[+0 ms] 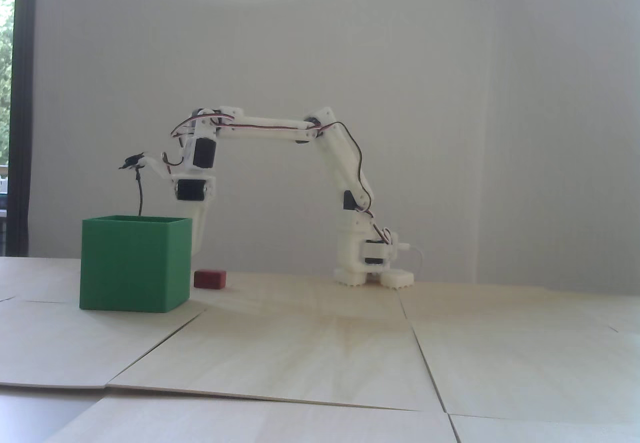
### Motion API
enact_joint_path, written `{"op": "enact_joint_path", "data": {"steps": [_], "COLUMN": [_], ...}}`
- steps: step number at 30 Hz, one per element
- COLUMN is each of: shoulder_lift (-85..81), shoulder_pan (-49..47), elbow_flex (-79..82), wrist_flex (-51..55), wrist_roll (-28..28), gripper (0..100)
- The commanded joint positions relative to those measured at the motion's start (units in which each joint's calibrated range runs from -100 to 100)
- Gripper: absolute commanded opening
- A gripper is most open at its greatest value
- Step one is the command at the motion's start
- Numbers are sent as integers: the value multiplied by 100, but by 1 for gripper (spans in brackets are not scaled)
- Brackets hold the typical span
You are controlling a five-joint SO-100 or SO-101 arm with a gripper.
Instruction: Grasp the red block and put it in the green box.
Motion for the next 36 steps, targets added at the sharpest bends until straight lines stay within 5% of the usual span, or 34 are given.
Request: {"op": "enact_joint_path", "data": {"steps": [1, 36], "shoulder_lift": [-1249, -1936], "shoulder_pan": [-83, -638], "elbow_flex": [388, 2810], "wrist_flex": [16, -878], "wrist_roll": [22, -233], "gripper": [16, 16]}}
